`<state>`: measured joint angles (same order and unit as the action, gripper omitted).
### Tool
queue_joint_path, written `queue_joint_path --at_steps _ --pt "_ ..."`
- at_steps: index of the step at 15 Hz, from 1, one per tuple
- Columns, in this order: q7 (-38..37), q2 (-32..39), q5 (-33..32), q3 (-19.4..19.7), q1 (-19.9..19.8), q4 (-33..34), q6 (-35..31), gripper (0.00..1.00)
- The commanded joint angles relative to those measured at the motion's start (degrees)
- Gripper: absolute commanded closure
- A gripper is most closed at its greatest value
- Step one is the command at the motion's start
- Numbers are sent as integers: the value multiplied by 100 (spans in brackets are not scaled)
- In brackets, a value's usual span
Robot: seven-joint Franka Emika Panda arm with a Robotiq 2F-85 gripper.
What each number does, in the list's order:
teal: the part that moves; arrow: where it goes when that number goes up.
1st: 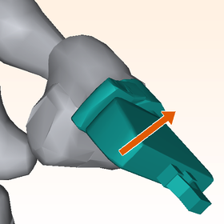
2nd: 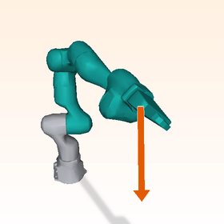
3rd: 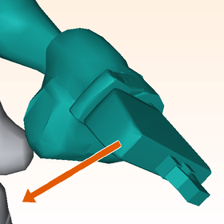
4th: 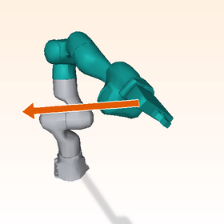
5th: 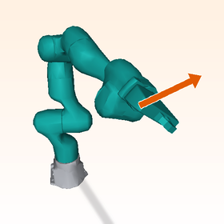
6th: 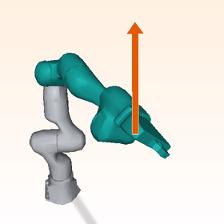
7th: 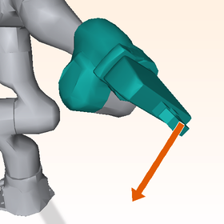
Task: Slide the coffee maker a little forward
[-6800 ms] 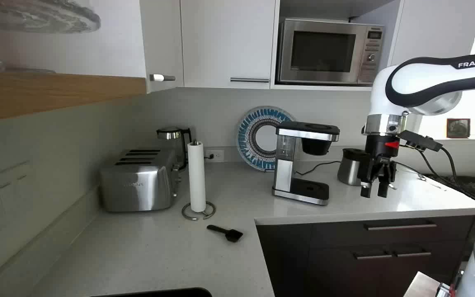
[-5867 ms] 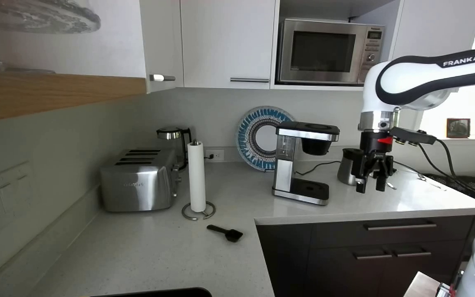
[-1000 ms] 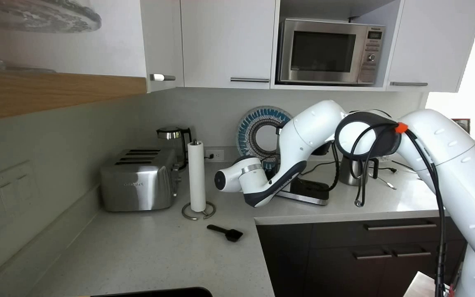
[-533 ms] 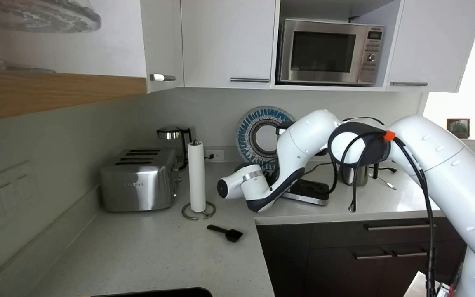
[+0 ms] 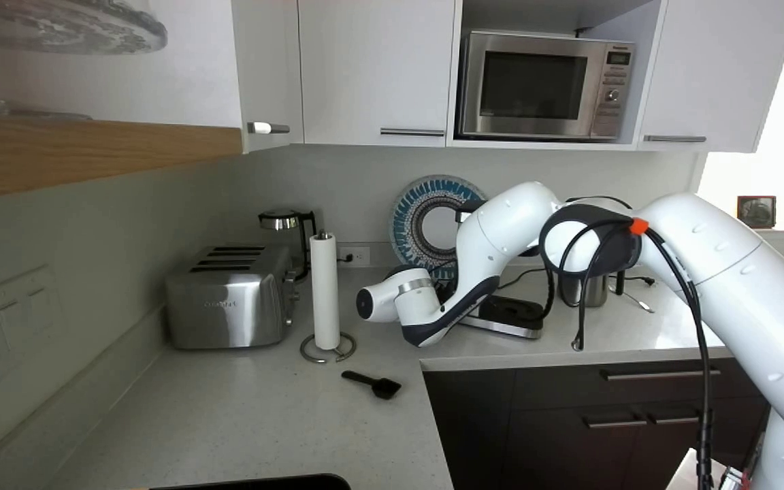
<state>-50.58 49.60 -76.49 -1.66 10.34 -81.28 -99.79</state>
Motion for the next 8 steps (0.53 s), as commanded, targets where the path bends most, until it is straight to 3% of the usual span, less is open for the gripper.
queue_joint_path --at_steps 1,4,8 --pt "335 -46 713 -241 -189 -53 -146 100" --pt "474 -153 1213 -275 -179 -124 -164 100" --pt "207 -237 1592 -39 -57 -322 -89 100"
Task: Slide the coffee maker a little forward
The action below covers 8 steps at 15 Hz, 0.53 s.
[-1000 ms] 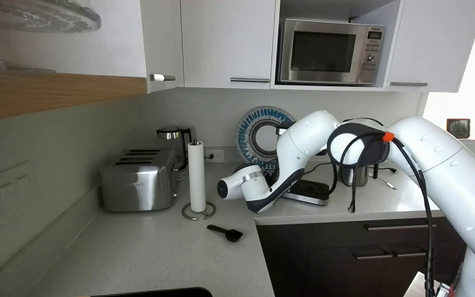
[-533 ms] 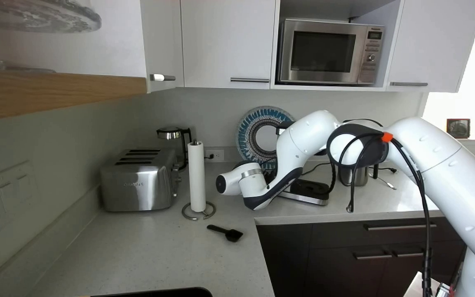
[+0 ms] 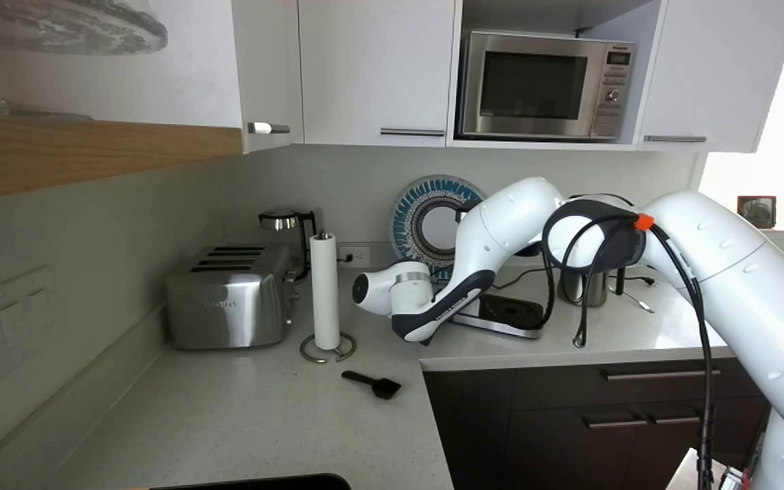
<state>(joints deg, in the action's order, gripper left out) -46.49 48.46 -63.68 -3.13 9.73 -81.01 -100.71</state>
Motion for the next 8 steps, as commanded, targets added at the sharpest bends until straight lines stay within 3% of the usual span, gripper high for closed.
queue_joint_path --at_steps 1,8 --pt "-279 -102 285 167 29 -340 -37 100" --pt "-417 -39 -413 447 327 -312 -58 100"
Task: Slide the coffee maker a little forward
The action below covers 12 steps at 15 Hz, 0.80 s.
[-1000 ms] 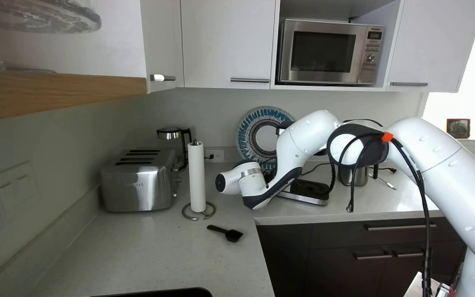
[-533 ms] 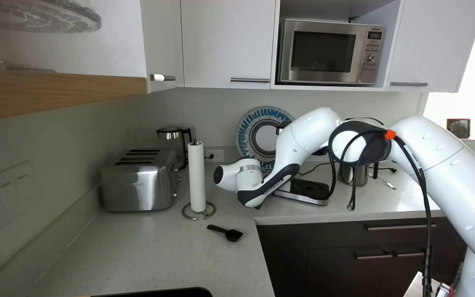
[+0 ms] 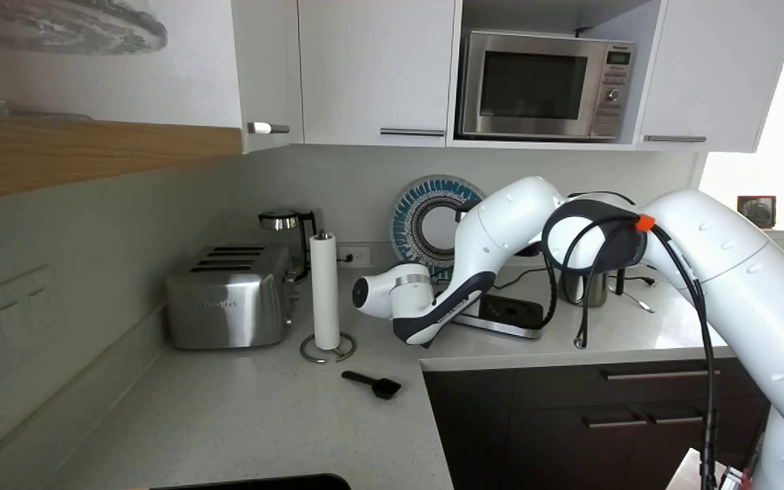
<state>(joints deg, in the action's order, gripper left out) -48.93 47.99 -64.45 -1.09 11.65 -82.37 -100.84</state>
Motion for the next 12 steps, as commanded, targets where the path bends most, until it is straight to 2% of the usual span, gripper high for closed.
queue_joint_path --at_steps 1,7,12 --pt "-153 35 -444 278 139 -177 -52 100" --pt "-133 66 -835 354 12 -141 -265 100" --pt "-427 80 -1290 448 -149 -51 -814 100"
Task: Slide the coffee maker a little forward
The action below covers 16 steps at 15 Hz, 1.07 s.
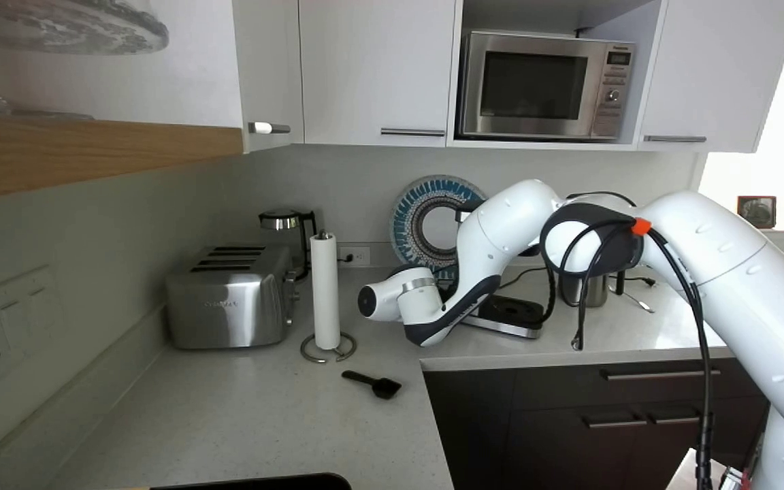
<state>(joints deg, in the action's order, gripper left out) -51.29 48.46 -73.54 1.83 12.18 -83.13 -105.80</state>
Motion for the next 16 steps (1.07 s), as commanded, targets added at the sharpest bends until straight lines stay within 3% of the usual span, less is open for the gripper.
queue_joint_path --at_steps 1,5,16 --pt "-218 43 -444 190 -287 54 -380 100" --pt "89 31 -117 126 -573 106 -299 100" --pt "433 -209 905 99 -705 -136 -168 100"
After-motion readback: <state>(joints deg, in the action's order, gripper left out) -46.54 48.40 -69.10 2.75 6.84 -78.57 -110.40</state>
